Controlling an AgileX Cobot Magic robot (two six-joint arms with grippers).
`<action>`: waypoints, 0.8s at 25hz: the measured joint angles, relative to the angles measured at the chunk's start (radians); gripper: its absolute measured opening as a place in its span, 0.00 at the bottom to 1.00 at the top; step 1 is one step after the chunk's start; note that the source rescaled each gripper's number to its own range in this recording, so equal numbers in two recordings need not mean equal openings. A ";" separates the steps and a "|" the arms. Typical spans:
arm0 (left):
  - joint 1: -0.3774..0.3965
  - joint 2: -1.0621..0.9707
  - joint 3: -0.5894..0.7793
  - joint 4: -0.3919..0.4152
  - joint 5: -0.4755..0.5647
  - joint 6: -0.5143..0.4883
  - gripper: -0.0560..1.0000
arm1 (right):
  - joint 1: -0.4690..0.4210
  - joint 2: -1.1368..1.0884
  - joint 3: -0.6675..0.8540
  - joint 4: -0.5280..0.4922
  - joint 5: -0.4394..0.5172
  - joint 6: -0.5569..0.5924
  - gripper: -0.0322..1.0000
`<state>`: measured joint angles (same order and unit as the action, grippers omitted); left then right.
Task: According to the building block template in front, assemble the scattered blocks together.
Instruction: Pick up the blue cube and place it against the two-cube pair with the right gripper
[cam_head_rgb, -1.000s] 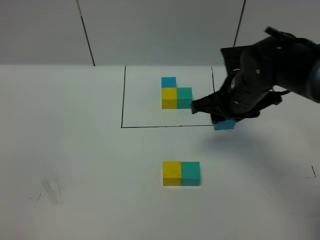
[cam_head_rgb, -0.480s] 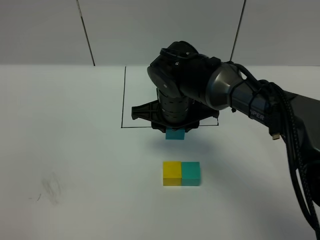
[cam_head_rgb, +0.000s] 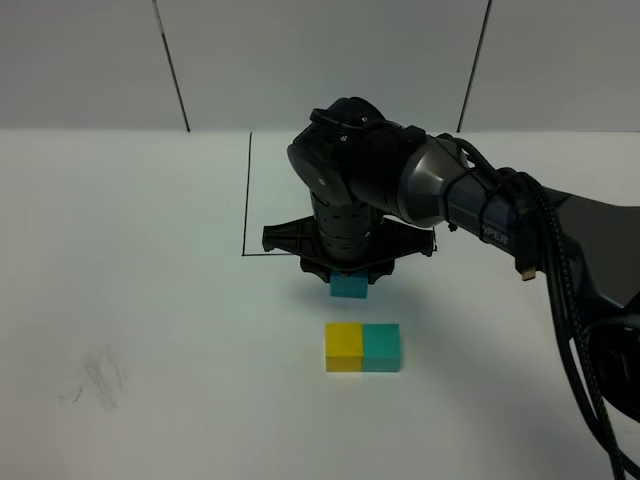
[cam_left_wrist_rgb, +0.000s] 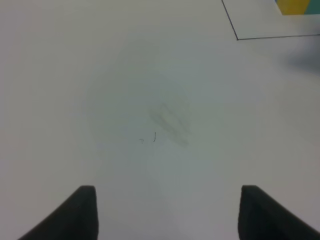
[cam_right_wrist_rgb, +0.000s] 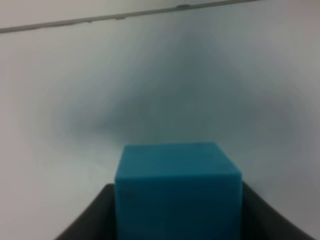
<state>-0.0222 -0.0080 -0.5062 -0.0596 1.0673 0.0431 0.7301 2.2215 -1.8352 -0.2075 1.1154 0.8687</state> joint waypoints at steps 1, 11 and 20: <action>0.000 0.000 0.000 0.000 0.000 0.000 0.41 | 0.005 0.006 0.000 -0.003 0.003 -0.003 0.05; 0.000 0.000 0.000 0.000 0.000 0.000 0.41 | 0.033 0.013 0.000 -0.030 0.020 0.003 0.05; 0.000 0.000 0.000 0.000 0.000 0.000 0.41 | 0.033 0.041 0.000 -0.028 0.004 0.008 0.05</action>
<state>-0.0222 -0.0080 -0.5062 -0.0596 1.0673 0.0431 0.7631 2.2630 -1.8352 -0.2355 1.1196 0.8766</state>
